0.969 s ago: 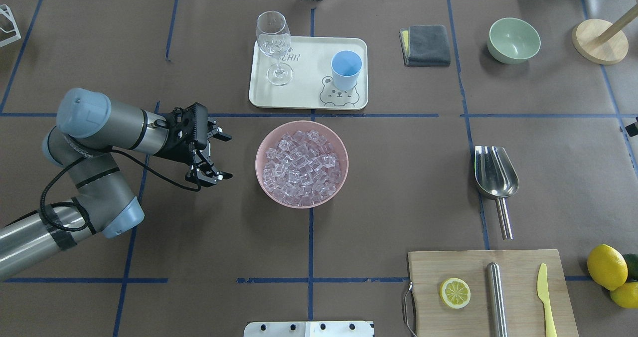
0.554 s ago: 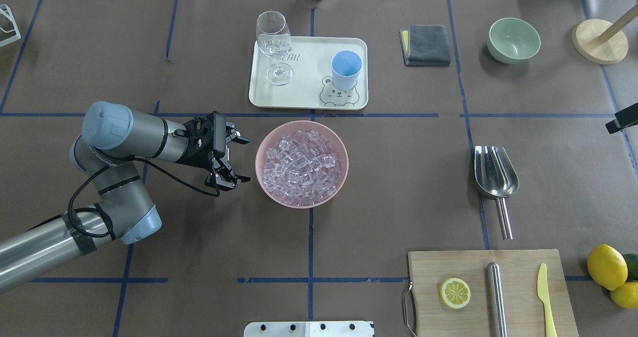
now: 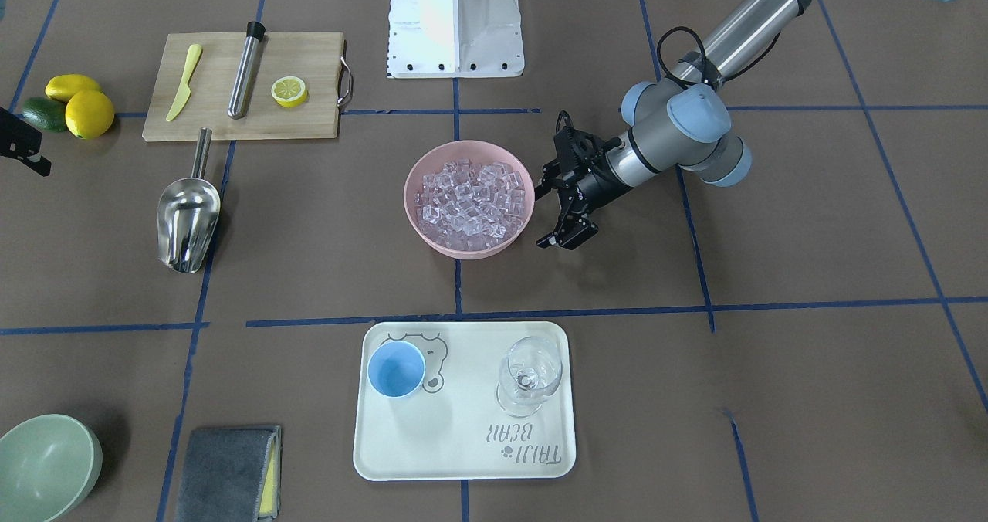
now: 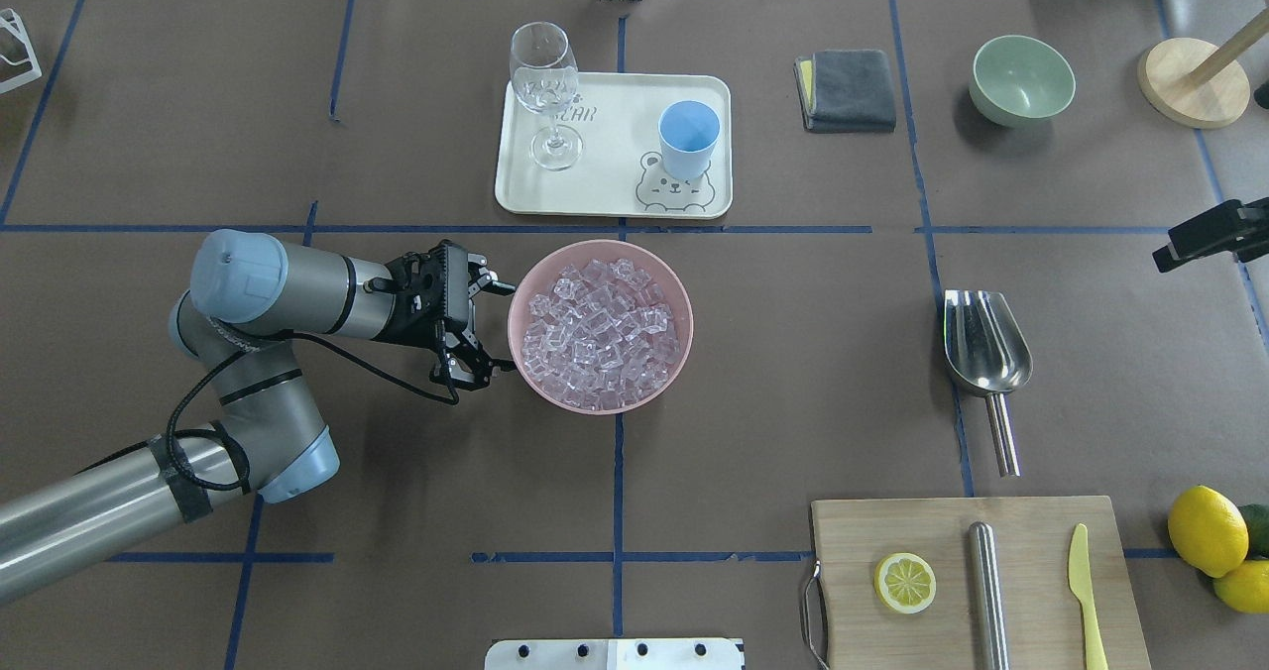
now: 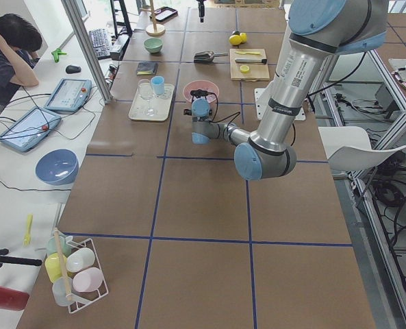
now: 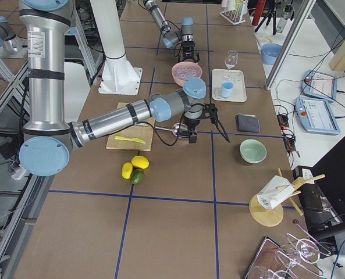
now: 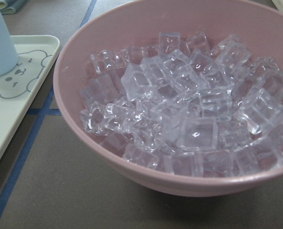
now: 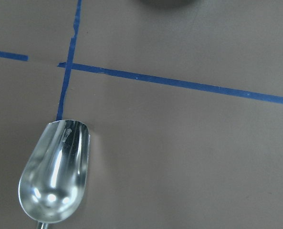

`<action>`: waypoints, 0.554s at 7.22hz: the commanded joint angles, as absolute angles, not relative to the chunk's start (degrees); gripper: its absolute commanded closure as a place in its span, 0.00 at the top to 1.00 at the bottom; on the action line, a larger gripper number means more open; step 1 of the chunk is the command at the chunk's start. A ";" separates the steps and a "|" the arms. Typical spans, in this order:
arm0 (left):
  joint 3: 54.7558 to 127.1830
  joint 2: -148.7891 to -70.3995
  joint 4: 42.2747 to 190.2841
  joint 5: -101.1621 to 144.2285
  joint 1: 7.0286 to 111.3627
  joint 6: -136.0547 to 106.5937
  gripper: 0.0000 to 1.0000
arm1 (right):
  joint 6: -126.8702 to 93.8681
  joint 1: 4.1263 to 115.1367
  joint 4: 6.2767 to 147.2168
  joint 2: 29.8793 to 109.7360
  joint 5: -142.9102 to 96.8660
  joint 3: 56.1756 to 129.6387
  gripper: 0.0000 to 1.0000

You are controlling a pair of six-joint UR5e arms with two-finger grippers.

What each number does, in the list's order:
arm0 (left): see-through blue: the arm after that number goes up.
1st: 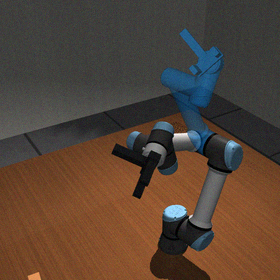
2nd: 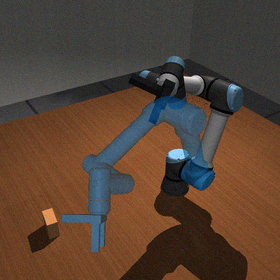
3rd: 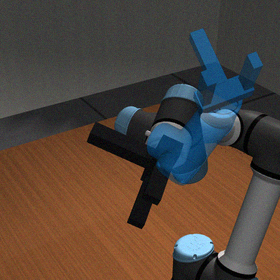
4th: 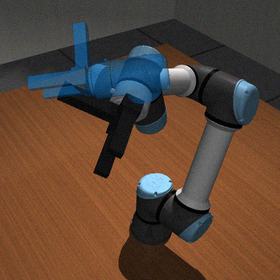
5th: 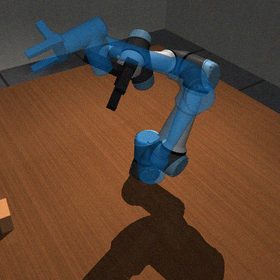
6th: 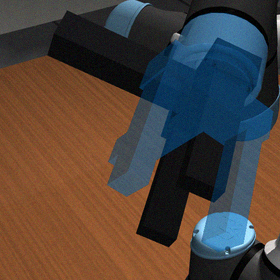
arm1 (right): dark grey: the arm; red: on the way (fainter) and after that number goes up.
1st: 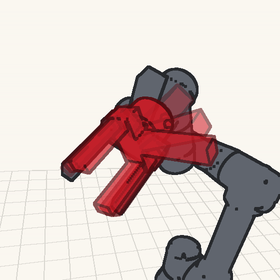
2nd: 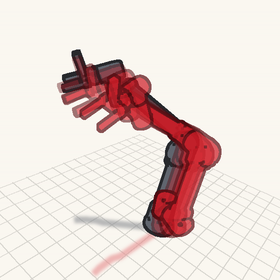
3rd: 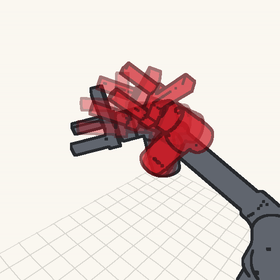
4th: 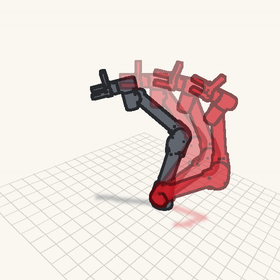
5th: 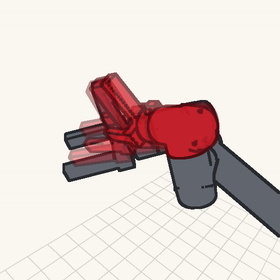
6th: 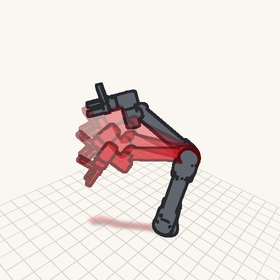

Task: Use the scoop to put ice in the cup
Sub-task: 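Reach the right gripper down and grasp the metal scoop's handle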

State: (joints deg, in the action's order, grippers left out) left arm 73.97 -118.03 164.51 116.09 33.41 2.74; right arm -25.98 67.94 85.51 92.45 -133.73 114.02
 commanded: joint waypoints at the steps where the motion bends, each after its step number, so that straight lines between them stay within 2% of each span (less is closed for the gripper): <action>1: 73.92 -117.95 166.10 115.93 33.31 2.29 1.00 | -44.71 59.21 73.30 92.72 -126.09 114.52 1.00; 4: 73.92 -117.95 166.20 115.93 33.22 1.76 1.00 | -56.23 49.50 71.71 93.42 -124.19 117.75 1.00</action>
